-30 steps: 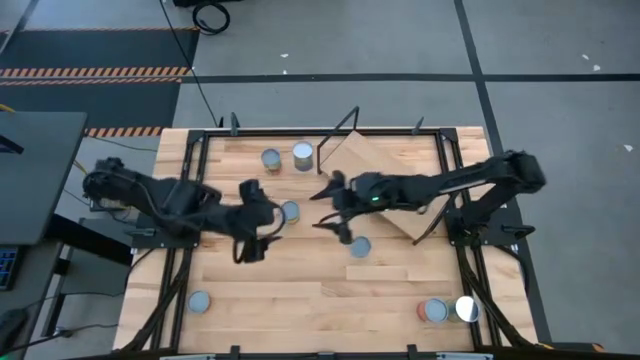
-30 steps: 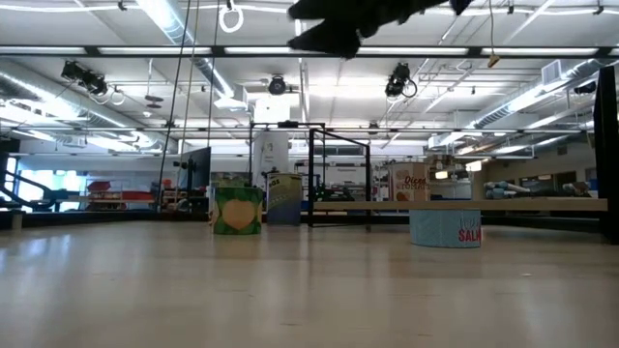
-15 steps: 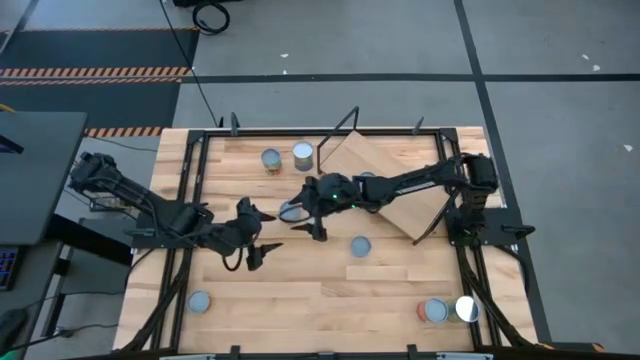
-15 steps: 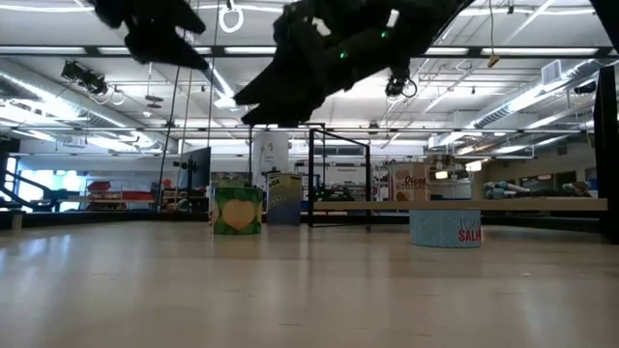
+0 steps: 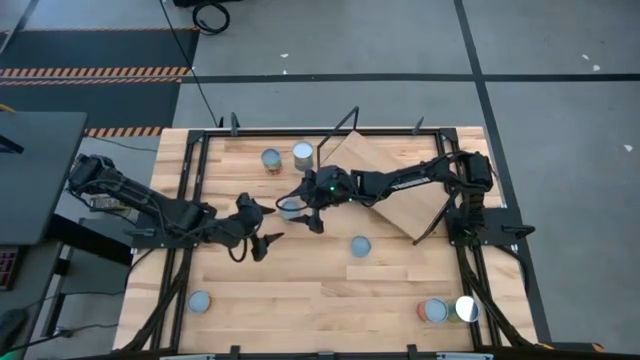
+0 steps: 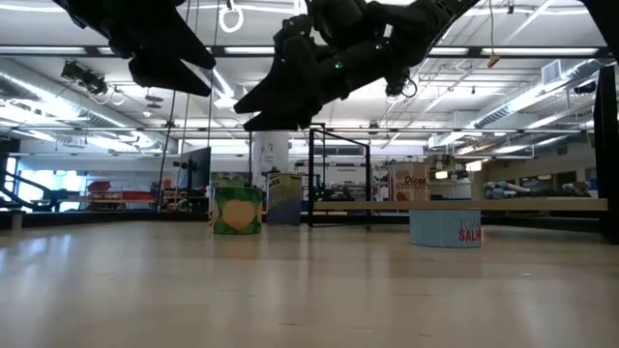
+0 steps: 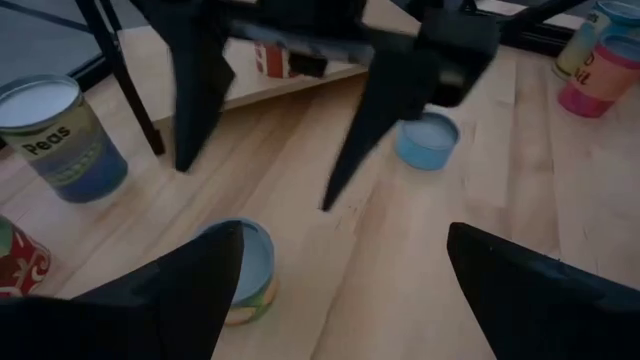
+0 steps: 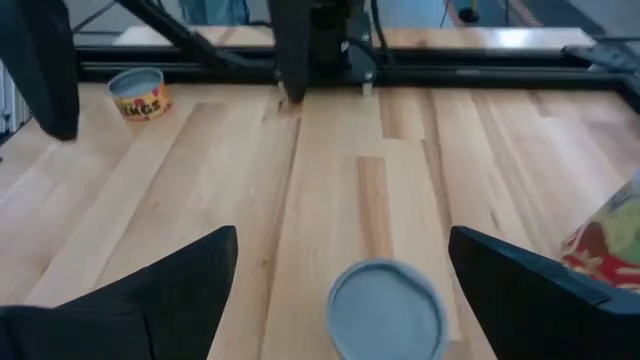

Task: Pick and place cans onto a shelf
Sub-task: Put the canned peaches on the shelf aligned with the canned diced tomatoes

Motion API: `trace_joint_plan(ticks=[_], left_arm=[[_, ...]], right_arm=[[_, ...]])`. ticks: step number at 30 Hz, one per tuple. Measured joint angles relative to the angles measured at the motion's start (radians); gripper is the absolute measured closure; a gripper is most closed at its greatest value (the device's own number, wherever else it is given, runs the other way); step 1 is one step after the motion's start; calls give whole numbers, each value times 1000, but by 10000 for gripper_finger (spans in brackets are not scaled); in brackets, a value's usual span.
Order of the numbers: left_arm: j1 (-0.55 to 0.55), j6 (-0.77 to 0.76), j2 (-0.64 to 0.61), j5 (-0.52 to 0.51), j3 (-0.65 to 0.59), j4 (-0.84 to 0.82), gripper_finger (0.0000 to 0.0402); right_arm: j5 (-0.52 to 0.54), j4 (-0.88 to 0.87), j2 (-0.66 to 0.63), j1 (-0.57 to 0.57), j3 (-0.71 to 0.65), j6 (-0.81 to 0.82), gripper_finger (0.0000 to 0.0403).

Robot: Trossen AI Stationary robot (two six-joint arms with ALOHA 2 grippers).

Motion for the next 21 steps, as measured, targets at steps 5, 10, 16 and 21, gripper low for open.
trace_joint_plan(ticks=[5,10,16,21], left_arm=[[-10,5,0,17,0,26,45],[-43,31,0,19,0,52,45],[-58,57,0,-24,0,52,45],[-57,49,0,-36,-21,57,45]], right_arm=[[0,-2,5,-8,0,11,31],[38,13,26,-1,0,11,31],[115,25,36,6,-1,12,31],[28,53,99,1,-1,12,31]])
